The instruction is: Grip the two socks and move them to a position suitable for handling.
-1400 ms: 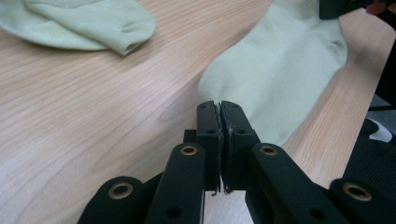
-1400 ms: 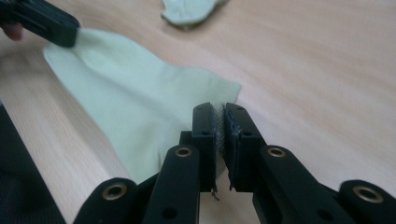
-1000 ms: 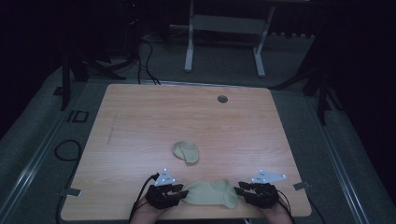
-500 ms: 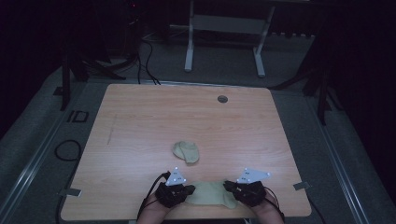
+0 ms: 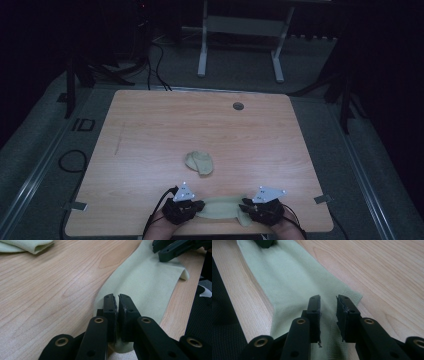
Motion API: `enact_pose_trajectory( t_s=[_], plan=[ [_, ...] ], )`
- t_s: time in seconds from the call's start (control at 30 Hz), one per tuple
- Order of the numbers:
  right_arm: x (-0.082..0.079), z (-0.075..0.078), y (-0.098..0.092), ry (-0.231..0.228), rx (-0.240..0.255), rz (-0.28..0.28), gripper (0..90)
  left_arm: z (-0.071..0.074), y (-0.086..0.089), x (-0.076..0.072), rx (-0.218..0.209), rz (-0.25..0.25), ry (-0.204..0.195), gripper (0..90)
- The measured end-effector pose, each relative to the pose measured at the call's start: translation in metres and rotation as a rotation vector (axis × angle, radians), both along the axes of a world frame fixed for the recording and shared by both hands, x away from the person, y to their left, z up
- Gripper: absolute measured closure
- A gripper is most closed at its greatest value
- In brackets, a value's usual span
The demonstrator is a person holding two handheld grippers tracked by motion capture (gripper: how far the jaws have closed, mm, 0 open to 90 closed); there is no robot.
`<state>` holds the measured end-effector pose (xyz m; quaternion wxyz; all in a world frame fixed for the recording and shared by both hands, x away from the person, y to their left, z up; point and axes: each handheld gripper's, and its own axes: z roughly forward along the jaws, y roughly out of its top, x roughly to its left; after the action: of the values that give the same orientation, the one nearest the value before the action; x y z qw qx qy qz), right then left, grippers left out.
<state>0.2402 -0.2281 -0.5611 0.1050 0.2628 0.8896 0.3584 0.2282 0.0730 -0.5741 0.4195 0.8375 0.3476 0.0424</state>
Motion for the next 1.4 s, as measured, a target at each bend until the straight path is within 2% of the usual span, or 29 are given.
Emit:
enact_pose_trajectory(
  t_s=[0.03,0.07,0.13,0.17,0.2,0.27,0.37,0.47,0.63,0.67,0.73,0.77,0.8,0.83,0.87,0.93,0.97,1.03,1.07,1.23,1.27,1.37,1.4],
  plan=[
    [0.001,0.001,0.001,0.002,-0.006,0.004,72.4,0.001,0.0,0.001,-0.015,-0.008,0.008,84.2],
    [0.002,0.003,0.003,0.022,-0.01,0.022,70.0,0.002,0.001,0.0,-0.025,-0.012,0.007,78.3],
    [0.003,0.007,0.005,0.031,-0.005,0.028,68.8,0.005,0.003,-0.002,-0.051,-0.014,-0.004,70.0],
    [0.004,0.01,0.005,0.033,0.009,0.033,68.3,0.009,0.007,-0.003,-0.075,-0.013,-0.019,69.4],
    [0.006,0.016,0.005,0.03,0.026,0.033,66.7,0.012,0.009,-0.004,-0.079,-0.003,-0.029,65.1],
    [0.01,0.027,0.008,0.009,0.03,0.032,64.4,0.02,0.017,-0.006,-0.102,0.01,-0.064,60.8],
    [0.019,0.041,0.012,-0.015,0.049,0.016,61.2,0.025,0.03,-0.01,-0.094,0.027,-0.118,51.9],
    [0.031,0.052,0.023,-0.031,0.058,-0.008,58.6,0.024,0.041,-0.012,-0.067,0.064,-0.139,51.5],
    [0.055,0.065,0.054,-0.052,0.068,-0.002,56.4,0.017,0.061,-0.017,-0.077,0.094,-0.146,51.5],
    [0.055,0.065,0.054,-0.052,0.068,-0.002,56.4,0.017,0.061,-0.017,-0.077,0.094,-0.146,51.5],
    [0.07,0.067,0.074,-0.045,0.089,-0.008,54.9,0.015,0.066,-0.019,-0.081,0.099,-0.146,51.5],
    [0.07,0.067,0.074,-0.045,0.089,-0.008,54.9,0.014,0.068,-0.02,-0.072,0.11,-0.151,51.5],
    [0.074,0.067,0.081,-0.047,0.086,-0.013,54.7,0.012,0.07,-0.02,-0.068,0.113,-0.151,51.5],
    [0.085,0.064,0.096,-0.042,0.085,-0.009,54.2,0.01,0.073,-0.02,-0.067,0.123,-0.147,51.5],
    [0.085,0.064,0.096,-0.042,0.085,-0.009,54.2,0.01,0.073,-0.02,-0.067,0.123,-0.147,51.5],
    [0.094,0.061,0.112,-0.034,0.078,-0.02,53.8,0.009,0.075,-0.02,-0.073,0.135,-0.145,51.5],
    [0.105,0.056,0.127,-0.029,0.071,-0.029,52.6,0.009,0.076,-0.021,-0.082,0.14,-0.147,51.6],
    [0.108,0.054,0.132,-0.031,0.063,-0.038,51.8,0.009,0.076,-0.022,-0.072,0.143,-0.156,51.6],
    [0.119,0.046,0.145,-0.025,0.047,-0.056,48.0,0.009,0.077,-0.023,-0.076,0.146,-0.161,51.5],
    [0.133,0.03,0.162,-0.012,0.013,-0.094,46.9,0.01,0.082,-0.024,-0.095,0.175,-0.169,51.5],
    [0.138,0.022,0.169,-0.012,-0.02,-0.105,46.5,0.01,0.083,-0.024,-0.099,0.178,-0.167,51.5],
    [0.14,0.013,0.175,-0.006,-0.048,-0.098,45.2,0.01,0.085,-0.024,-0.099,0.186,-0.163,51.5],
    [0.139,0.009,0.177,-0.009,-0.073,-0.09,45.1,0.009,0.085,-0.024,-0.1,0.189,-0.161,51.5]
  ],
)
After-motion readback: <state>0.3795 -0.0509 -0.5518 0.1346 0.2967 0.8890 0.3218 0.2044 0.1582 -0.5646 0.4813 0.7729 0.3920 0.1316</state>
